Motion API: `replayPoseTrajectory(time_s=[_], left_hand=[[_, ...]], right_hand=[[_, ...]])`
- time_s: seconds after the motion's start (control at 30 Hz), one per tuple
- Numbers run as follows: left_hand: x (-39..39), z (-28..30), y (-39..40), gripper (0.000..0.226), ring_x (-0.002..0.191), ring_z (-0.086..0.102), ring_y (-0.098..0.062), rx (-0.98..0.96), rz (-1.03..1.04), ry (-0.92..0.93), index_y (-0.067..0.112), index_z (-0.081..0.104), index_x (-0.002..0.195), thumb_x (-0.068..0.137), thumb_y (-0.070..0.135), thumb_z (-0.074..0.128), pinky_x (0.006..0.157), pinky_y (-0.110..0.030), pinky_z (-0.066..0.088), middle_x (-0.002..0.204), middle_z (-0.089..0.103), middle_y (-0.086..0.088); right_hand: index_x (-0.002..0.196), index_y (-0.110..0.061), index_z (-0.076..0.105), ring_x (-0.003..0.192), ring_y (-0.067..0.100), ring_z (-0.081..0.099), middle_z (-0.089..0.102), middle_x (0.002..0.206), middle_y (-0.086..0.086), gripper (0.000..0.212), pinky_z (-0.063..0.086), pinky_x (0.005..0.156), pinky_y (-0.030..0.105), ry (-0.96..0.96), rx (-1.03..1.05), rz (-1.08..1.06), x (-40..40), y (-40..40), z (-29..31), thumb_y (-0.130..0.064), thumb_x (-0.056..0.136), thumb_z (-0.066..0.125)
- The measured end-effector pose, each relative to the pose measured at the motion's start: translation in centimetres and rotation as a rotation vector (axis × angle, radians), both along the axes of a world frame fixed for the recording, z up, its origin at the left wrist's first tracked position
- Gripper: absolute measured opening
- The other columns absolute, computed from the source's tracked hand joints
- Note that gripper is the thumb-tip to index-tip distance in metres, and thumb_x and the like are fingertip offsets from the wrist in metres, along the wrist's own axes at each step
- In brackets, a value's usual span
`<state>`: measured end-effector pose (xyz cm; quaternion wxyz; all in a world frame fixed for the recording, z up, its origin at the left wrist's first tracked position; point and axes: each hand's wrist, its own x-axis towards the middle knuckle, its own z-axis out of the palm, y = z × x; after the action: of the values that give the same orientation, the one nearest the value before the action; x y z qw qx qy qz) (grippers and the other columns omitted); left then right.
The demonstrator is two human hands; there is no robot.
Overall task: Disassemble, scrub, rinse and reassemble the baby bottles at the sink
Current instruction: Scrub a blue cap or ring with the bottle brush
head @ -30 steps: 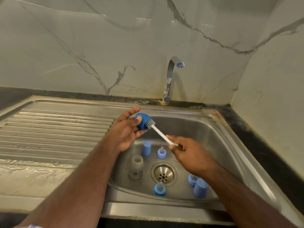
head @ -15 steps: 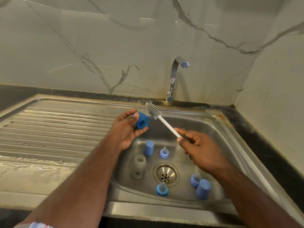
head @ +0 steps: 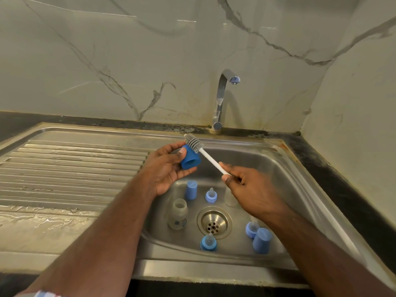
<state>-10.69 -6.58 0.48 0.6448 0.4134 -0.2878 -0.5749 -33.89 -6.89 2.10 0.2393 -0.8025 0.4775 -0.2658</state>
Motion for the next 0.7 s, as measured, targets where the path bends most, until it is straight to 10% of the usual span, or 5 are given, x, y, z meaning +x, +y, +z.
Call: replayPoseTrajectory(time_s=[0.1, 0.2, 0.33, 0.5, 0.7], left_hand=[[0.08, 0.04, 0.04, 0.033, 0.108, 0.071, -0.034, -0.013, -0.018, 0.001, 0.008, 0.061, 0.129, 0.095, 0.006, 0.06, 0.087, -0.049, 0.061, 0.123, 0.07, -0.016], [0.32, -0.13, -0.03, 0.043, 0.11, 0.071, -0.033, -0.015, -0.017, -0.016, 0.008, 0.059, 0.131, 0.089, 0.01, 0.065, 0.09, -0.05, 0.059, 0.125, 0.069, -0.016], [-0.1, -0.26, -0.1, 0.042, 0.105, 0.072, -0.028, 0.0, -0.03, -0.073, 0.017, 0.065, 0.125, 0.084, 0.017, 0.071, 0.09, -0.045, 0.057, 0.118, 0.073, -0.009], [0.16, -0.25, -0.09, 0.037, 0.094, 0.072, -0.022, 0.018, 0.04, -0.064, 0.012, 0.067, 0.116, 0.083, 0.028, 0.075, 0.078, -0.033, 0.055, 0.109, 0.074, -0.011], [-0.29, -0.26, -0.13, 0.038, 0.095, 0.068, -0.019, 0.045, 0.06, -0.092, 0.012, 0.069, 0.122, 0.089, 0.029, 0.074, 0.076, -0.03, 0.054, 0.108, 0.074, -0.008]], right_hand=[[0.141, -0.044, 0.051, 0.068, -0.004, 0.058, 0.067, 0.095, -0.025, 0.04, 0.042, 0.058, 0.007, -0.009, -0.015, -0.006, -0.12, 0.14, 0.05, -0.035, 0.103, 0.052], [0.139, -0.042, 0.054, 0.062, -0.017, 0.053, 0.058, 0.067, -0.035, 0.038, 0.04, 0.056, 0.006, -0.028, 0.021, 0.047, -0.23, 0.55, -0.02, -0.032, 0.102, 0.054], [0.144, -0.041, 0.049, 0.069, 0.0, 0.059, 0.065, 0.092, -0.021, 0.042, 0.046, 0.059, 0.01, -0.004, 0.012, -0.02, -0.36, -0.17, -0.1, -0.035, 0.103, 0.051], [0.14, -0.042, 0.053, 0.071, -0.028, 0.048, 0.048, 0.068, -0.034, 0.039, 0.039, 0.063, 0.001, -0.07, 0.026, 0.035, -0.45, 0.42, -0.3, -0.033, 0.102, 0.054], [0.144, -0.04, 0.05, 0.069, -0.023, 0.05, 0.053, 0.078, -0.028, 0.042, 0.039, 0.062, 0.0, -0.024, 0.004, -0.006, -0.23, -0.02, -0.36, -0.035, 0.103, 0.051]])
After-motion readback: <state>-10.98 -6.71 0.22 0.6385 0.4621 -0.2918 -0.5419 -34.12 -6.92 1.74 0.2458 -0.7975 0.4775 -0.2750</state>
